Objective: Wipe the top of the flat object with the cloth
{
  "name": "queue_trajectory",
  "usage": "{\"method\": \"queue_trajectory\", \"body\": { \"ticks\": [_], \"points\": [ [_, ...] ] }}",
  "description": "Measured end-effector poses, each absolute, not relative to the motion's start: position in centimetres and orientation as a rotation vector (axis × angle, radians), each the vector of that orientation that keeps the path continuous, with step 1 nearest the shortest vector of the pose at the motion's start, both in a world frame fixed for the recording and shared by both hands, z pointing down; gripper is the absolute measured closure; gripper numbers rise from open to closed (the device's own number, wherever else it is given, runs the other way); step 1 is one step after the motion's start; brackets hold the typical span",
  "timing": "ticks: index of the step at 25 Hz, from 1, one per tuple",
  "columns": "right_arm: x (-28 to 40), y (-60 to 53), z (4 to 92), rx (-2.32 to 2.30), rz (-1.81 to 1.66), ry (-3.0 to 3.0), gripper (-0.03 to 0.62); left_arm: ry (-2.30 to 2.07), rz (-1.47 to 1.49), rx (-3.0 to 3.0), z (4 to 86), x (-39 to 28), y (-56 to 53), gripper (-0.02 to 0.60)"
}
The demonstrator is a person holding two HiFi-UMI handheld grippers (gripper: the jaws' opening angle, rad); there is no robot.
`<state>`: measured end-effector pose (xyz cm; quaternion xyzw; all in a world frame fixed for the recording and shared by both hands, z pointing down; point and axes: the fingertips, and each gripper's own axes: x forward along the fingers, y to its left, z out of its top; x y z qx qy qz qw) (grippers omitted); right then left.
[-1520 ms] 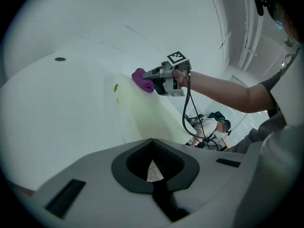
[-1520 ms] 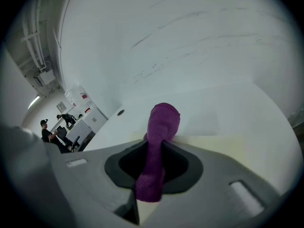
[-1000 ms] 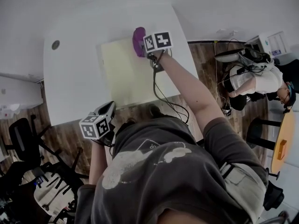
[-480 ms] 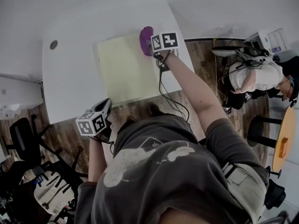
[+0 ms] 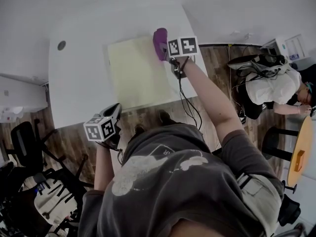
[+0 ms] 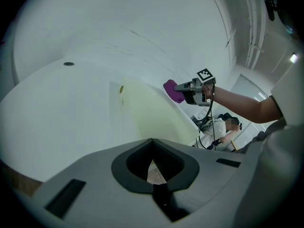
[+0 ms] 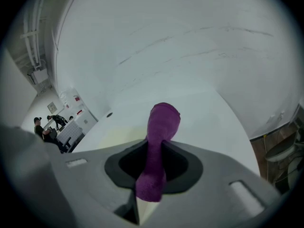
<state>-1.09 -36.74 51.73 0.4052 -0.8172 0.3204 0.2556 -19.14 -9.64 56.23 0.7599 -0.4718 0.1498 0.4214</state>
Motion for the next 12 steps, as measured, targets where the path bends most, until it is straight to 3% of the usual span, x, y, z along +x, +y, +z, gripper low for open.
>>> {"method": "queue_trajectory", "body": {
  "ticks": [12],
  "points": [
    [-10.8, -32.0, 46.5, 0.85, 0.766, -2.423, 0.519, -1.166, 0.398, 1.932, 56.3, -19.0, -9.5, 0.581]
  ]
}}
